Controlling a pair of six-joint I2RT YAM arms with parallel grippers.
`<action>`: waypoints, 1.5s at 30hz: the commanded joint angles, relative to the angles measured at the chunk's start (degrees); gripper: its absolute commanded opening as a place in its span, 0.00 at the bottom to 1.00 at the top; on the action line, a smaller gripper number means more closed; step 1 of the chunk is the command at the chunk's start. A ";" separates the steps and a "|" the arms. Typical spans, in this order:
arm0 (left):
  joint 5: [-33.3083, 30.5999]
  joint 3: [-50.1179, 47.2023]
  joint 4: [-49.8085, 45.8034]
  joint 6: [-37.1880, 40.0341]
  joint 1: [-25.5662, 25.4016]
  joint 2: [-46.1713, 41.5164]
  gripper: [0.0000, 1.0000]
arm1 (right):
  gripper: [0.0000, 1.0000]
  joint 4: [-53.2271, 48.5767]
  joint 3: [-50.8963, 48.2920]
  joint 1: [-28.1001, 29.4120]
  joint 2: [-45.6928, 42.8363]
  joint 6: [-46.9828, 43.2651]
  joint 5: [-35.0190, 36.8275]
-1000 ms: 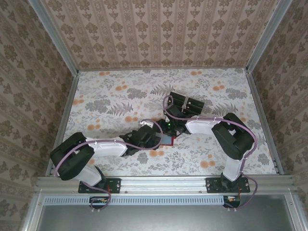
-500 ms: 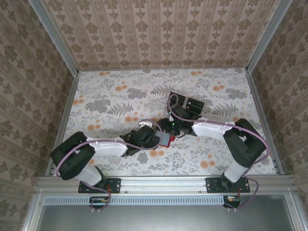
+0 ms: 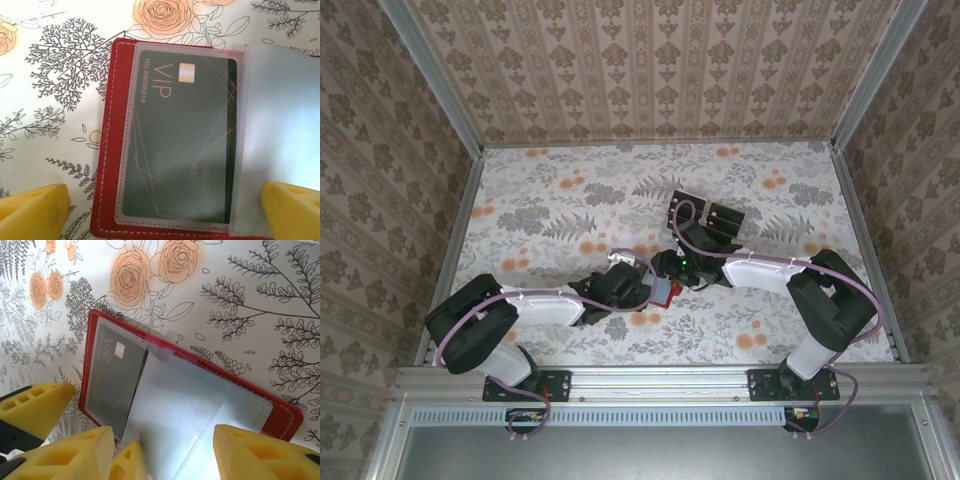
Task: Put the credit cards into the card holder
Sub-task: Flip over the card slot on the card holder.
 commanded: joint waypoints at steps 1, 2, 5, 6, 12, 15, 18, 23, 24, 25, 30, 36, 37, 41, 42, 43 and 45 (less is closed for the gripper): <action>-1.01 -0.89 -0.86 -0.95 0.19 0.38 1.00 | 0.56 -0.42 -0.79 -0.12 1.40 1.01 1.37; -0.91 -0.90 -0.84 -0.98 0.21 0.39 0.99 | 0.56 -0.43 -0.79 -0.06 1.54 0.97 1.41; -0.97 -0.90 -0.83 -0.92 0.16 0.41 0.99 | 0.56 -0.32 -0.79 -0.03 2.23 1.03 1.59; -0.88 -0.90 -0.78 -0.90 0.23 0.36 1.00 | 0.56 -0.36 -0.72 -0.03 2.54 1.03 1.54; -0.88 -0.96 -0.83 -0.95 0.33 0.34 1.00 | 0.56 0.14 -0.10 -0.03 4.34 0.99 1.30; -0.88 -0.97 -0.75 -0.98 0.27 0.42 0.99 | 0.56 0.53 0.55 -0.03 5.28 0.81 0.81; -0.90 -0.90 -0.75 -0.99 0.27 0.40 0.99 | 0.55 0.77 1.18 -0.03 6.03 0.58 0.35; -0.88 -0.94 -0.84 -0.90 0.30 0.16 0.99 | 0.55 1.66 1.94 -0.03 6.66 0.16 -0.64; -0.90 -0.90 -0.81 -0.90 0.25 0.07 0.99 | 0.55 1.87 1.96 -0.03 6.73 0.23 -0.88; -1.02 -0.95 -0.82 -0.95 0.24 -0.06 0.99 | 0.55 1.89 2.16 -0.04 6.58 0.24 -1.13; -0.93 -0.81 -0.97 -0.71 0.30 -0.55 0.99 | 0.55 1.68 2.42 -0.03 5.71 0.07 -1.48; -0.79 -0.89 -0.99 -0.73 0.28 -0.68 0.99 | 0.55 0.28 2.98 0.31 4.40 -0.55 -1.23; -0.79 -0.90 -0.94 -0.71 0.30 -0.73 0.99 | 0.55 0.03 2.99 0.40 4.15 -0.68 -1.11; -0.71 -0.98 -0.85 -0.73 0.33 -0.72 0.99 | 0.54 -0.61 3.23 0.67 3.59 -0.96 -0.61; -0.70 -0.99 -0.81 -0.78 0.30 -0.73 0.99 | 0.55 -0.66 3.29 0.67 3.50 -0.94 -0.59; -0.71 -0.99 -0.74 -0.81 0.33 -0.71 0.99 | 0.54 -0.74 3.49 0.73 3.63 -0.93 -0.69; -0.70 -0.99 -0.79 -0.79 0.25 -0.79 0.99 | 0.54 -0.73 3.61 0.92 3.76 -0.93 -0.65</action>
